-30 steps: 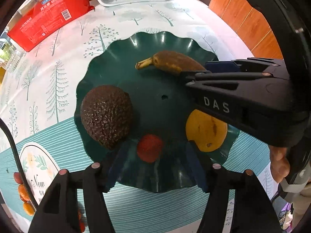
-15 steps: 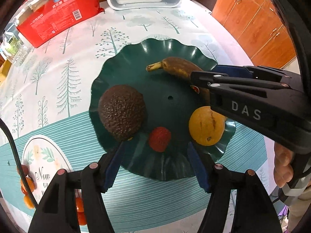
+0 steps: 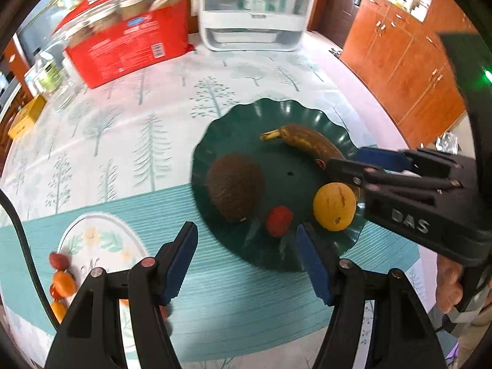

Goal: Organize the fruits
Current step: 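Move both grippers back over the white plate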

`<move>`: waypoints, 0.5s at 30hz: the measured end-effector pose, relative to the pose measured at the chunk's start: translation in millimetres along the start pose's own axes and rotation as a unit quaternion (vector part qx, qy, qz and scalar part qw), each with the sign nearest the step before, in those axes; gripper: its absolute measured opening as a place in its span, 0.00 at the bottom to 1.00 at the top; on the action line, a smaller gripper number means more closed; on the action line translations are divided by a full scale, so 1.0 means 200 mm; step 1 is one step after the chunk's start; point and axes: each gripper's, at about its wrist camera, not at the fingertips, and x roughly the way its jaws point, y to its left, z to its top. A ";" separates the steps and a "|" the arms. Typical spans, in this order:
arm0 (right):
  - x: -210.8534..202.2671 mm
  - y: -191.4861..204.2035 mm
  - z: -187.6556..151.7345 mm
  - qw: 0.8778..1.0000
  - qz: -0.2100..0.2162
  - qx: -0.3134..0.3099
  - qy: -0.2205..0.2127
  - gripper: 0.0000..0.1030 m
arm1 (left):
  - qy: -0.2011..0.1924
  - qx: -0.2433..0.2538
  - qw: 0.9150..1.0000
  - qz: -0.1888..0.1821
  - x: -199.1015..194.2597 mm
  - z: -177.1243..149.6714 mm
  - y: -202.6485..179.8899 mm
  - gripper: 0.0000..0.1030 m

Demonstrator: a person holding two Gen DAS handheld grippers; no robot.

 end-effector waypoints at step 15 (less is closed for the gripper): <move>-0.25 0.48 -0.09 0.999 0.029 0.005 -0.035 0.41 | -0.025 -0.050 0.998 0.028 -0.34 -0.17 0.55 0.64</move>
